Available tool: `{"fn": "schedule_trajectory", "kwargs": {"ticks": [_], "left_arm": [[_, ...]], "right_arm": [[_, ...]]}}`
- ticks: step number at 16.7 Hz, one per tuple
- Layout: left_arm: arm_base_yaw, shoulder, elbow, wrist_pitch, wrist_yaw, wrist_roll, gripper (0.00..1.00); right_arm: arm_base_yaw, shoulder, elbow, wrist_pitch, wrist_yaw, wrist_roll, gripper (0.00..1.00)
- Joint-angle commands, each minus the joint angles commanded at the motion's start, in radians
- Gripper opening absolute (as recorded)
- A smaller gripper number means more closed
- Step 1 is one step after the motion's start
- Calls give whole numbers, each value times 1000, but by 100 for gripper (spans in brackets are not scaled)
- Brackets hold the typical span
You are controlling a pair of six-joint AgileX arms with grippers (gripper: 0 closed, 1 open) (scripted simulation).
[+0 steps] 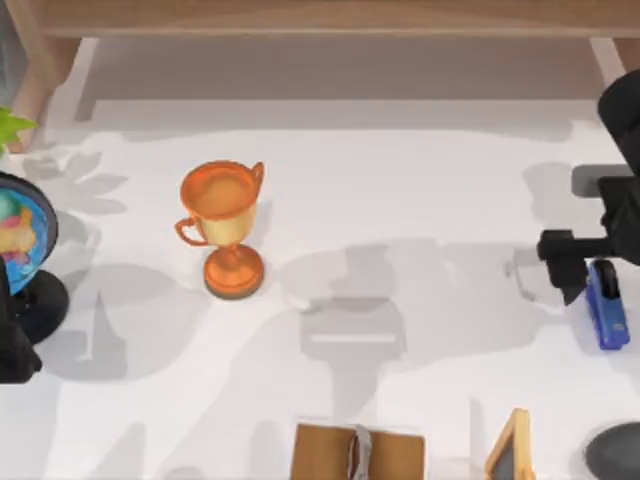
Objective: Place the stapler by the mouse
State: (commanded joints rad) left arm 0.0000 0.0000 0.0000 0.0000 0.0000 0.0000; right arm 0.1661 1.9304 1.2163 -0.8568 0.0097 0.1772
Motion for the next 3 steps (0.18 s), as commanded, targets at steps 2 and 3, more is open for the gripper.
{"fn": "schedule_trajectory", "kwargs": {"ticks": [2, 3], "left_arm": [[0, 0, 0, 0, 0, 0, 100], [0, 0, 0, 0, 0, 0, 100]], "right_arm": [[0, 0, 0, 0, 0, 0, 100], [0, 0, 0, 0, 0, 0, 100]]}}
